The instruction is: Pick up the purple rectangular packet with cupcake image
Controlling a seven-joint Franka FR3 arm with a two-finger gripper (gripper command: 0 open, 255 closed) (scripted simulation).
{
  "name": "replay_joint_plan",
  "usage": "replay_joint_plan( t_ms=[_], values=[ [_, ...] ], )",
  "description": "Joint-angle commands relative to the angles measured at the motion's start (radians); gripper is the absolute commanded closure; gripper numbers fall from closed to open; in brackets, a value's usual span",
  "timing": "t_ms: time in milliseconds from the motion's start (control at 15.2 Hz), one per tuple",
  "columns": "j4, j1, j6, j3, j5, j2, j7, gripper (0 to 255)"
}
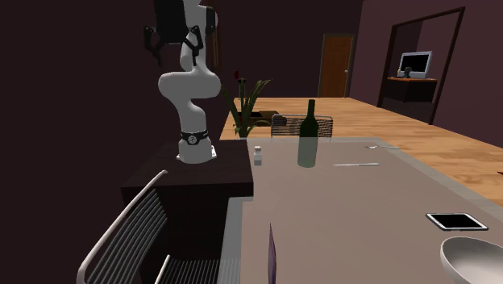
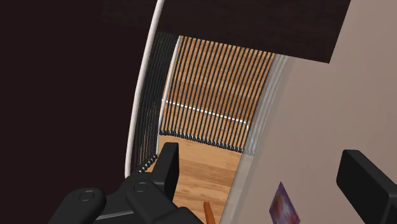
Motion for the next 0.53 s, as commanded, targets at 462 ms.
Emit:
replay_joint_plan(
  t_ms=[462],
  values=[
    [-0.012, 0.017, 0.202, 0.1, 0.045, 0.194, 0.101, 0]
  ],
)
